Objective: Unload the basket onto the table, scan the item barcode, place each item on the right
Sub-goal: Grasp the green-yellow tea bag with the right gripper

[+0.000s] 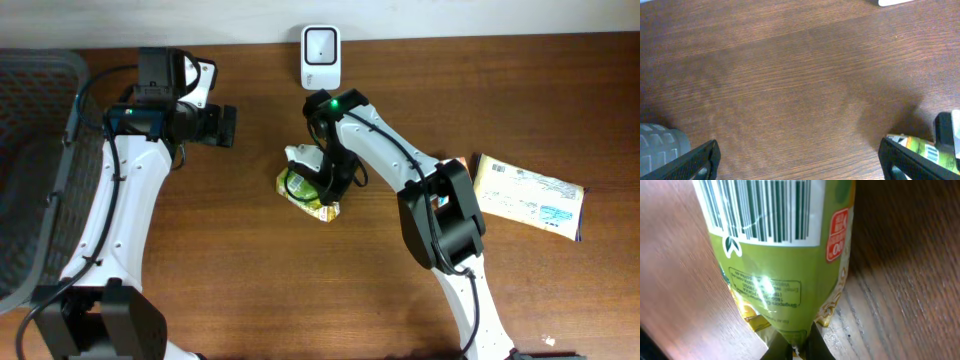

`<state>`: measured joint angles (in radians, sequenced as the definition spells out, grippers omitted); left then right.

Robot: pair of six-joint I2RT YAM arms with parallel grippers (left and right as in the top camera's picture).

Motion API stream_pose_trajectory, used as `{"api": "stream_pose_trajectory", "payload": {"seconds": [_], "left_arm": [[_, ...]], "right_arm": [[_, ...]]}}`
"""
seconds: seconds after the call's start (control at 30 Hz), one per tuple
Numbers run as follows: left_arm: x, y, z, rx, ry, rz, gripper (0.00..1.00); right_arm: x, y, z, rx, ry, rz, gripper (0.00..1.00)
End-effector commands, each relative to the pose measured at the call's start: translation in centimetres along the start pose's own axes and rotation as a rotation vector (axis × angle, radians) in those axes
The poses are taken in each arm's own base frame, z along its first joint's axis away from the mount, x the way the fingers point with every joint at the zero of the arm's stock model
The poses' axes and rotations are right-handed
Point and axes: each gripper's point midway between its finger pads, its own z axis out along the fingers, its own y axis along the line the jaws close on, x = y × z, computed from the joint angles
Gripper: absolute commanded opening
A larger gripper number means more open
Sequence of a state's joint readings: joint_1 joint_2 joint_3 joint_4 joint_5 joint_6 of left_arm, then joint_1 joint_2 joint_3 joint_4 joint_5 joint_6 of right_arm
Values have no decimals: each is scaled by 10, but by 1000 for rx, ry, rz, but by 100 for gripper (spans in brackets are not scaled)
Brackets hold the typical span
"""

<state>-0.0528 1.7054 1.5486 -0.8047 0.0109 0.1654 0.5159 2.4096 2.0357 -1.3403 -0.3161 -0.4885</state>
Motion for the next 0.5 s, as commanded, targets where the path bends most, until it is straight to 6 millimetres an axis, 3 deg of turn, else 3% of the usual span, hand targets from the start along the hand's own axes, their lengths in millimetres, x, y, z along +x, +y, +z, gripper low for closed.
{"api": "stream_pose_trajectory", "payload": {"seconds": [0.0,0.07,0.1,0.17,0.3,0.37,0.43,0.47], "left_arm": [[-6,2,-9,-5,-26,15,99],[-6,2,-9,-5,-26,15,99],[-6,2,-9,-5,-26,15,99],[-6,2,-9,-5,-26,15,99],[-6,2,-9,-5,-26,15,99],[-6,2,-9,-5,-26,15,99],[-6,2,-9,-5,-26,15,99],[-6,2,-9,-5,-26,15,99]], "right_arm": [[1,-38,-33,88,-75,297,4],[8,-59,-65,177,-132,471,4],[23,-77,-88,303,-148,608,4],[42,-90,-107,472,-123,708,4],[44,-81,-82,722,-30,675,4],[32,-62,-56,751,-13,593,6],[30,-52,-47,715,-10,593,63],[41,-59,-51,704,-21,724,74]]}}
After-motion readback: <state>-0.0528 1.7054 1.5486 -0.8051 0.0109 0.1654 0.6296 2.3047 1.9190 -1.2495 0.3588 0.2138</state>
